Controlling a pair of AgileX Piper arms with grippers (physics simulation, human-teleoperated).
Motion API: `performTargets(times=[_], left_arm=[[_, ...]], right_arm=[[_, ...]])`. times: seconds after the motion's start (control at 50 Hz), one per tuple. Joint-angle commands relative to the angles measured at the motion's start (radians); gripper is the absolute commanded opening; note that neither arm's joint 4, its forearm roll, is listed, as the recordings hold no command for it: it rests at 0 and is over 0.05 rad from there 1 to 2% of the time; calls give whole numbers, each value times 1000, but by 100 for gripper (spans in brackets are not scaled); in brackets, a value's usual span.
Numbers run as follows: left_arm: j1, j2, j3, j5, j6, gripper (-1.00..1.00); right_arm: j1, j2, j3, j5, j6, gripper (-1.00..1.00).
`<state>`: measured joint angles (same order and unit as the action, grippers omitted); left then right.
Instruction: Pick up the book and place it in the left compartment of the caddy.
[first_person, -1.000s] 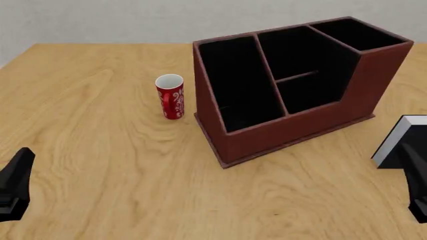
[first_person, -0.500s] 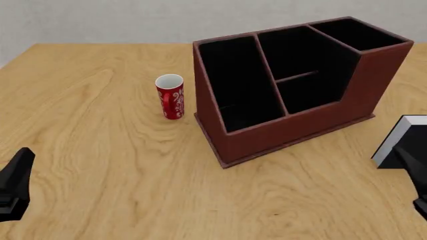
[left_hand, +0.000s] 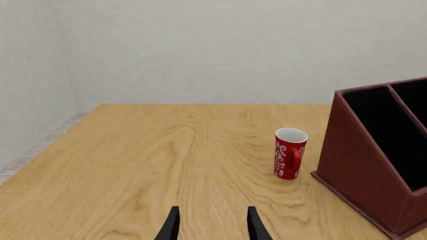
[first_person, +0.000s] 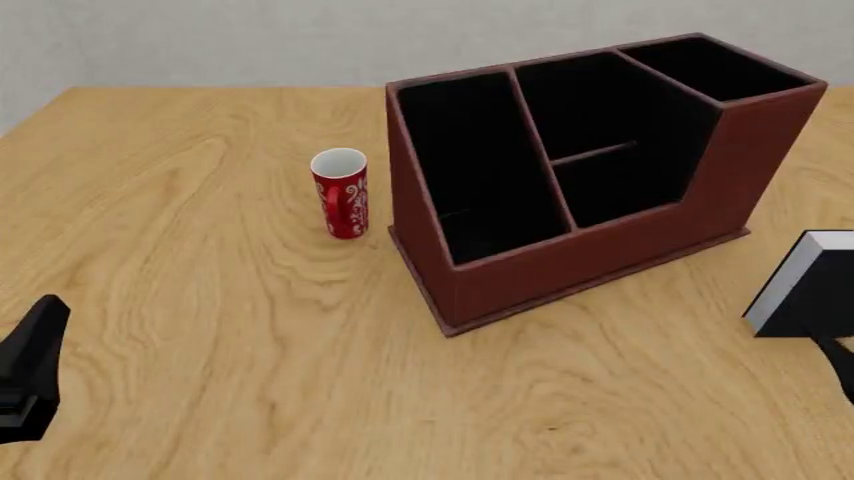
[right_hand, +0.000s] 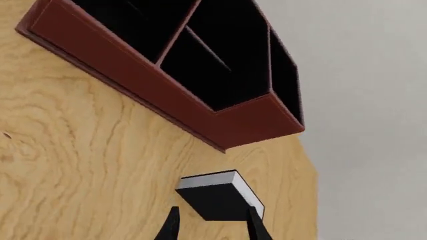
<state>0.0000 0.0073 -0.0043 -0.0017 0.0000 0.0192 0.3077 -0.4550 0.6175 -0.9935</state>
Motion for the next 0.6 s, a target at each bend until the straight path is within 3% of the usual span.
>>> performTargets(times=[0.02, 0.2, 0.24, 0.52, 0.6], left_arm=[[0, 0, 0, 0, 0, 100], [0, 0, 0, 0, 0, 100], [0, 0, 0, 0, 0, 100], [0, 0, 0, 0, 0, 100], [0, 0, 0, 0, 0, 100]], right_arm=[[-33, 21, -38, 100, -157, 100], [-58, 33, -41, 152, -285, 100], [-48, 45, -63, 169, -285, 100], [-92, 81, -110, 240, -419, 100], [-91, 106, -155, 261, -428, 100]])
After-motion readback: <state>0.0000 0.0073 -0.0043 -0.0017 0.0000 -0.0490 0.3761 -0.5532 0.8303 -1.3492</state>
